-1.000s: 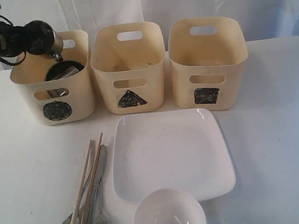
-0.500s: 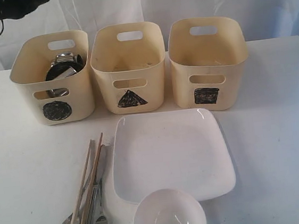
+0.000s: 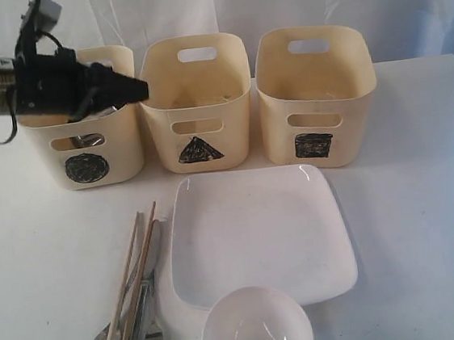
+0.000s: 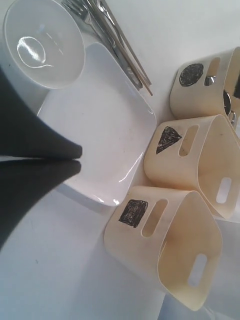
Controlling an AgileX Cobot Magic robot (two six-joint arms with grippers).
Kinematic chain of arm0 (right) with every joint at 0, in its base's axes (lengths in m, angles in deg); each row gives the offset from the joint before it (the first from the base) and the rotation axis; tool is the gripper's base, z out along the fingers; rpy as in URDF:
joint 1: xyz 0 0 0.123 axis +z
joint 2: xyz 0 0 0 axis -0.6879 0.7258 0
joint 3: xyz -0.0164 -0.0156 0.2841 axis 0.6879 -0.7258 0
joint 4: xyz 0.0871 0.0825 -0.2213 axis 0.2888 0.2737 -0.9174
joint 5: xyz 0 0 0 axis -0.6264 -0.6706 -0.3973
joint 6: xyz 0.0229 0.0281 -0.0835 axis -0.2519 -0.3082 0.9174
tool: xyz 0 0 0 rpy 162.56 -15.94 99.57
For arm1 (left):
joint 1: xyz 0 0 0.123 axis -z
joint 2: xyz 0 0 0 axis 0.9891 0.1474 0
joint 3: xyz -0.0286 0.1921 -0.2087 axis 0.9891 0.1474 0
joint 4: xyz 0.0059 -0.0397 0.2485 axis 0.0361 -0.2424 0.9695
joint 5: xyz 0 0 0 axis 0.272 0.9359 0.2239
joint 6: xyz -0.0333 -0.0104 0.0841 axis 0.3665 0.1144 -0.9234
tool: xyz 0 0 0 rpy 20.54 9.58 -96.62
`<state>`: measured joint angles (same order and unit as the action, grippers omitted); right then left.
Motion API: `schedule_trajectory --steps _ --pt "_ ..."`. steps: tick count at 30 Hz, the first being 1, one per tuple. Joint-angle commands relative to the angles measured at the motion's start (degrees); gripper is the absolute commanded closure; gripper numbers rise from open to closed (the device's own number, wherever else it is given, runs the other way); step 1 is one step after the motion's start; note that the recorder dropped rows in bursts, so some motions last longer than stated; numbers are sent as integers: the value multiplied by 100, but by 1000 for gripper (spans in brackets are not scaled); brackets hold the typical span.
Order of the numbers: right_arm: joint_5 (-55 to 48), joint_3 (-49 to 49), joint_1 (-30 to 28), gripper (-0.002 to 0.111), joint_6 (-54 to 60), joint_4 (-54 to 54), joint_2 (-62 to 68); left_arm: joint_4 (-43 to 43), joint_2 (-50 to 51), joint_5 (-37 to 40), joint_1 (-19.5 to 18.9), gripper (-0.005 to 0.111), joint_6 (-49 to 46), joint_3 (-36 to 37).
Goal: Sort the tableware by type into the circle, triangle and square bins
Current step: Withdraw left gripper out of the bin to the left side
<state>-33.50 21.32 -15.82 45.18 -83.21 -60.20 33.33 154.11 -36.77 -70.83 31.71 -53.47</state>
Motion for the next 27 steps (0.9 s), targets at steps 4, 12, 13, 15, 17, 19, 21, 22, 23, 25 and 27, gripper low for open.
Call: schedule_trajectory --steps 4,12,13,15,17,19,21,22,23,25,27 --pt "17 -20 -35 108 -39 -60 -21 63 -652 1117 593 107 -605 1439" --pt "2291 -468 -35 108 -741 -60 66 63 -1118 3014 1567 107 -727 2506" --pt "2462 -586 -35 108 -741 -60 114 63 -1118 3139 1661 107 -727 2550" --pt "2604 -832 -35 108 -889 -60 220 63 -1118 3315 1897 107 -727 2589" --pt "2617 -1073 -35 108 -1123 -60 349 63 -1118 3377 2118 107 -727 2598" --pt "2626 -1239 -35 108 -1170 -60 441 63 -1118 3578 2272 107 -739 2598" --pt "2655 -1335 -35 108 -1170 -60 494 -32 -1118 3790 2341 107 -739 2598" --pt "2698 -1350 -35 108 -1170 -60 494 -77 -1128 3803 2341 107 -739 2598" --pt "2774 -1350 -35 108 -1170 -60 494 -134 -1128 3800 2329 107 -709 2598" --pt "3076 -1350 -35 108 -1170 -60 494 -185 -1128 3855 2314 107 -649 2598" --pt "3176 -1315 -35 108 -1282 -35 494 -265 -1128 3997 2314 107 -470 2598"
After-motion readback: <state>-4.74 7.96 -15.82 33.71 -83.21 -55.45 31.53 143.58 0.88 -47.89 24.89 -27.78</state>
